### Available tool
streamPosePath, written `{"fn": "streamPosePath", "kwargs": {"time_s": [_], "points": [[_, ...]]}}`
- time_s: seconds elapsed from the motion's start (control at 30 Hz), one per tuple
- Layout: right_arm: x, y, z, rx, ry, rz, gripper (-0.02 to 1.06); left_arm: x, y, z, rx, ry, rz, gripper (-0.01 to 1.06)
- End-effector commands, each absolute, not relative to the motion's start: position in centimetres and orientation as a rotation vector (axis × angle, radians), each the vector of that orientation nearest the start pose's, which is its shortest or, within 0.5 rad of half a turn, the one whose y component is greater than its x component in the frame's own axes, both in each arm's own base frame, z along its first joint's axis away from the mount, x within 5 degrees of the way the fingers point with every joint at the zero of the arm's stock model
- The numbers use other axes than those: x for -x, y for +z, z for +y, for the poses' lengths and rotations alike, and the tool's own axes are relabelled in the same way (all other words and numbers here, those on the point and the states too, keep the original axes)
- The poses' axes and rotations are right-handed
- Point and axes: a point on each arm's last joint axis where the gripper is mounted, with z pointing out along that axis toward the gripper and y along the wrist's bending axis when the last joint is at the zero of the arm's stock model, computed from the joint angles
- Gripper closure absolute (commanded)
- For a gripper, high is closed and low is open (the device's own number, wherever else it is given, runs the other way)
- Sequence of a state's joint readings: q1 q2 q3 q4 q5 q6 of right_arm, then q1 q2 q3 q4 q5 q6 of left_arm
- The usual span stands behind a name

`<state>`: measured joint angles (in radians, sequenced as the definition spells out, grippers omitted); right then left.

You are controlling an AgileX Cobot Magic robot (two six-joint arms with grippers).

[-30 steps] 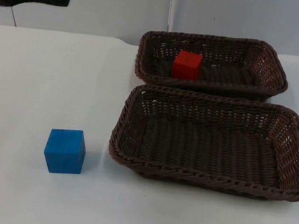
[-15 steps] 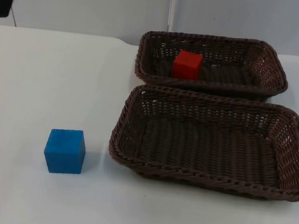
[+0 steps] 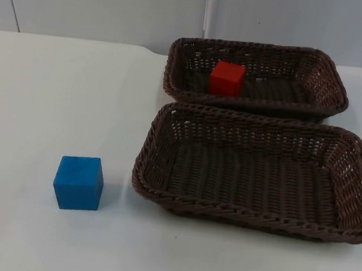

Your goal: Pick up one cube with the left hand and place it into the upper basket. Pick up one cube with the right hand and place it into the lower basket.

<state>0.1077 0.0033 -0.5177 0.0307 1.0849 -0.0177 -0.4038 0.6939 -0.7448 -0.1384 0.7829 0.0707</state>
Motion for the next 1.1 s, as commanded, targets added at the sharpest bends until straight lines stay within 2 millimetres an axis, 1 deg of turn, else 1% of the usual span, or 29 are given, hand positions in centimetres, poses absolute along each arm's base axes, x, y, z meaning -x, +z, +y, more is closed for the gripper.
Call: {"fn": "streamPosePath", "kwargs": {"time_s": [0.0,0.07,0.13,0.17,0.27,0.4,0.6,1.07], "points": [[0.8,28.0,0.1,0.124,0.086,2.044,-0.01,-10.9,33.6,-5.5,-0.464,-0.336,2.171,0.22],[0.8,28.0,0.1,0.124,0.086,2.044,-0.01,-10.3,33.6,-5.2,-0.463,-0.331,2.149,0.22],[0.8,28.0,0.1,0.124,0.086,2.044,-0.01,-9.6,32.7,-4.9,-0.453,-0.335,2.137,0.22],[0.8,28.0,0.1,0.124,0.086,2.044,-0.01,-9.6,32.7,-4.9,-0.453,-0.335,2.137,0.22],[0.8,28.0,0.1,0.124,0.086,2.044,-0.01,-8.5,31.0,-4.3,-0.425,-0.337,2.111,0.22],[0.8,28.0,0.1,0.124,0.086,2.044,-0.01,-8.0,30.3,-3.9,-0.393,-0.323,2.114,0.22],[0.8,28.1,0.1,0.124,0.087,2.04,-0.01,-8.1,29.5,-3.5,-0.404,-0.252,2.123,0.22],[0.8,28.1,0.1,0.123,0.087,2.038,-0.01,-8.1,29.5,-3.4,-0.405,-0.244,2.124,0.22]]}}
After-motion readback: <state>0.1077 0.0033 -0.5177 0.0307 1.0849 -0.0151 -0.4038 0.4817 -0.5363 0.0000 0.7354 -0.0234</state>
